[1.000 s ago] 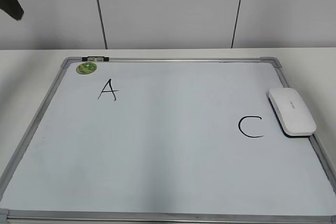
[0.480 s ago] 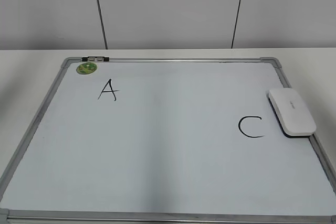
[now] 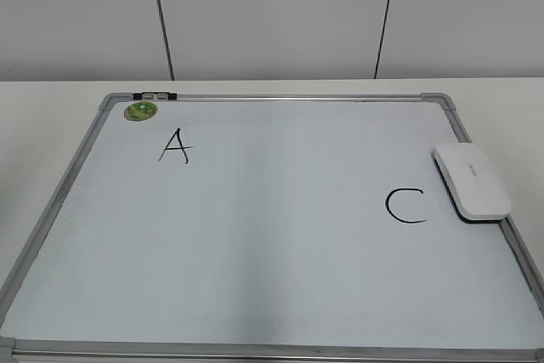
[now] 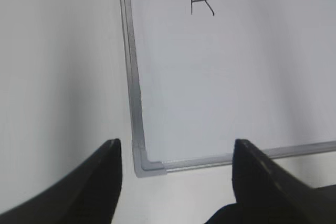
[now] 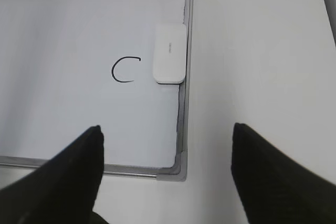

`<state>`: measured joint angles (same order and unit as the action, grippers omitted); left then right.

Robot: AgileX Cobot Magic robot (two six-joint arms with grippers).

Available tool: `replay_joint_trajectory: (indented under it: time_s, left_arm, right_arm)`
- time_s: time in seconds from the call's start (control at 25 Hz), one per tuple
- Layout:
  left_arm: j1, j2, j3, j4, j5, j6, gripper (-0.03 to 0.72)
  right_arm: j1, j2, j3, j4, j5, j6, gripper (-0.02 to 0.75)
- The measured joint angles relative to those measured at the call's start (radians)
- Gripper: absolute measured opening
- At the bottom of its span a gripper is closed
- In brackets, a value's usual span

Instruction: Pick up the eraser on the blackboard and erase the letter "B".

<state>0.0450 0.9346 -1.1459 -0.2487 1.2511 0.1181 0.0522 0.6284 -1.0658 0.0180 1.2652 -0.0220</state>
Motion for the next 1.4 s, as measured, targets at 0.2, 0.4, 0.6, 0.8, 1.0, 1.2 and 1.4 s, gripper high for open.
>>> replay_joint_trajectory:
  time_s: [0.2, 0.4, 0.6, 0.8, 1.0, 1.2, 1.4]
  left_arm:
    - [0.0, -0.188, 0.186, 0.0, 0.005, -0.002, 0.48]
    - [0.0, -0.336, 0.344, 0.004, 0.007, -0.002, 0.48]
    - [-0.015, -0.45, 0.47, 0.017, 0.005, -0.002, 0.48]
    - [-0.022, -0.521, 0.548, 0.058, -0.026, -0.002, 0.48]
    - [-0.022, -0.549, 0.598, 0.086, -0.074, -0.002, 0.48]
    - [-0.022, -0.553, 0.629, 0.109, -0.143, -0.002, 0.48]
    - [-0.022, -0.553, 0.634, 0.117, -0.153, -0.002, 0.48]
  right_arm:
    - [0.0, -0.185, 0.148, -0.003, 0.002, 0.006, 0.581]
    - [0.0, -0.325, 0.28, -0.03, 0.006, 0.006, 0.581]
    - [0.0, -0.441, 0.394, -0.07, 0.006, 0.006, 0.581]
    - [0.0, -0.498, 0.477, -0.083, 0.008, 0.006, 0.581]
    - [0.0, -0.502, 0.517, -0.083, -0.009, 0.006, 0.58]
    - [0.0, -0.502, 0.548, -0.083, -0.096, 0.006, 0.58]
    - [0.0, -0.502, 0.561, -0.083, -0.121, 0.006, 0.58]
